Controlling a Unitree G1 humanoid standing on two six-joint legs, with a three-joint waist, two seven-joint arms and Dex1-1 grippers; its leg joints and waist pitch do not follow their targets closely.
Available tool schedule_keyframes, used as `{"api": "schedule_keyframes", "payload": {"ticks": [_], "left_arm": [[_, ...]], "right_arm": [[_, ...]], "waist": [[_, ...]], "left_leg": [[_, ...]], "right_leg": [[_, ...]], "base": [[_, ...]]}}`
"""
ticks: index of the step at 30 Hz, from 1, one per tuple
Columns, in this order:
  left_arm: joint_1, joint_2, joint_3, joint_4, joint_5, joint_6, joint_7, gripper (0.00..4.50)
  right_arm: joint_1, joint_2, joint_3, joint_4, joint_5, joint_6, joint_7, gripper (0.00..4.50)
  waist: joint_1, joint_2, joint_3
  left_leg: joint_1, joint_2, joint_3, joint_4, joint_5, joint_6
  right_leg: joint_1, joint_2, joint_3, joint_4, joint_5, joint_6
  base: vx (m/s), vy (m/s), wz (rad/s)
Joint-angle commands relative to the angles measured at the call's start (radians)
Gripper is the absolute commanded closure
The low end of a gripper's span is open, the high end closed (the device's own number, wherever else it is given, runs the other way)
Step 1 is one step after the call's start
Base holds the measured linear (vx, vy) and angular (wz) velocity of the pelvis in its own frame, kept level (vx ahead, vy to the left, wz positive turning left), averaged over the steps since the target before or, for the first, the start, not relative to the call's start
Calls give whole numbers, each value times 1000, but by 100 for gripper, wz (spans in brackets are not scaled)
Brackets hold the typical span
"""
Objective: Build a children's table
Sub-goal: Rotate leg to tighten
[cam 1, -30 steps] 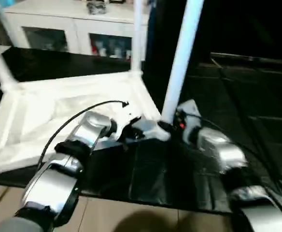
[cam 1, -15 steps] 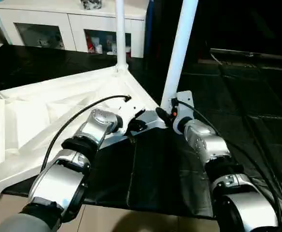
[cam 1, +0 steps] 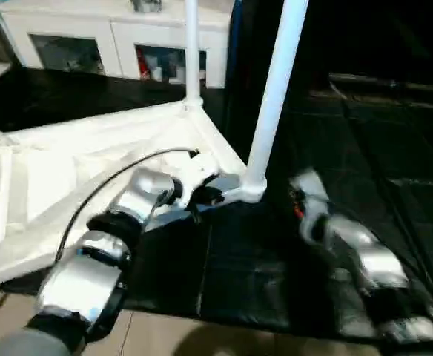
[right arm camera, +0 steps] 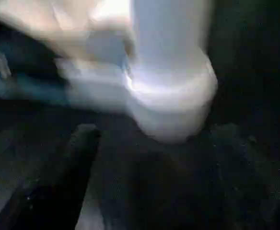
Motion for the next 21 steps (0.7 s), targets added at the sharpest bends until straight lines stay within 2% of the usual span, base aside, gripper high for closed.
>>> {"api": "schedule_keyframes", "payload": {"ticks": [1,2,3,4,5,7,8,11,12,13,14,15,16,17,18,19,21], "left_arm": [[-2,14,13,-72,-21,2,-45,423],[1,18,15,-95,-29,19,-60,396],[3,21,17,-108,-34,28,-68,396],[3,21,17,-108,-34,28,-69,396],[10,27,21,-139,-46,53,-85,387],[35,51,24,-227,-68,111,-123,361],[48,62,25,-266,-76,134,-135,355],[80,91,26,-344,-85,184,-155,333],[123,135,21,-439,-92,244,-191,321],[123,135,21,-439,-92,244,-191,315],[192,205,19,-583,-106,326,-241,310],[197,211,19,-593,-107,332,-245,301],[213,227,20,-626,-110,351,-255,290],[267,284,24,-728,-128,412,-292,281],[300,320,25,-789,-139,450,-312,281],[344,370,28,-870,-155,501,-339,275],[409,438,37,-979,-183,575,-370,258]], "right_arm": [[21,-31,-16,-101,56,31,83,15],[31,-39,-18,-127,77,41,111,5],[36,-42,-18,-144,89,50,126,5],[36,-42,-18,-144,90,50,126,1],[40,-45,-12,-168,107,58,154,0],[37,-43,9,-221,148,79,212,0],[30,-39,18,-232,157,83,225,0],[20,-33,36,-250,172,92,251,0],[12,-29,54,-261,180,101,275,0],[12,-29,55,-261,180,101,275,0],[1,-15,71,-276,190,117,293,0],[0,-14,72,-277,190,118,294,0],[-3,-10,74,-279,192,122,296,0],[-26,15,81,-258,184,117,279,0],[-42,32,85,-242,177,111,265,0],[-66,58,91,-215,167,102,240,0],[-103,103,98,-165,147,89,192,0]], "waist": [[11,-4,-67],[12,-13,-67],[13,-9,-68],[15,-7,-67],[16,-11,-64],[24,-5,-63],[22,-2,-61],[22,-1,-60],[22,-2,-61],[22,2,-62],[21,3,-62],[19,4,-65],[17,8,-62],[16,9,-60],[19,12,-64],[10,10,-58],[5,15,-56]], "left_leg": [[-16,-26,20,-56,-180,78],[-20,-25,20,-54,-170,87],[-21,-24,18,-55,-162,88],[-19,-22,19,-55,-157,90],[-16,-20,21,-55,-165,87],[-14,-17,20,-57,-171,85],[-13,-15,20,-59,-185,79],[-12,-16,20,-61,-192,61],[-12,-16,19,-61,-186,58],[-14,-12,16,-64,-182,52],[-14,-11,15,-65,-183,46],[-14,-8,13,-66,-179,40],[-9,-10,17,-66,-183,37],[-10,-14,19,-66,-189,36],[-6,-7,15,-68,-196,22],[-14,-10,14,-74,-208,16],[-6,-11,16,-74,-220,4]], "right_leg": [[84,-32,37,-64,-194,-211],[84,-34,38,-63,-191,-207],[85,-35,38,-60,-190,-209],[80,-36,38,-61,-194,-211],[77,-35,38,-63,-210,-212],[76,-39,38,-61,-224,-215],[71,-36,38,-63,-235,-213],[69,-35,39,-64,-248,-204],[70,-35,39,-61,-240,-204],[72,-38,40,-56,-227,-207],[72,-40,40,-55,-228,-206],[73,-41,41,-50,-214,-209],[66,-36,41,-54,-210,-209],[65,-32,40,-57,-219,-207],[65,-42,42,-48,-216,-215],[68,-37,40,-51,-247,-205],[58,-35,42,-53,-267,-206]], "base": [[0,0,0],[0,0,0],[0,0,0],[0,0,0],[0,0,0],[0,0,0],[0,0,0],[0,0,0],[0,0,0],[0,0,0],[0,0,0],[0,0,0],[0,0,0],[0,0,0],[0,0,0],[0,0,0],[0,0,0]]}}
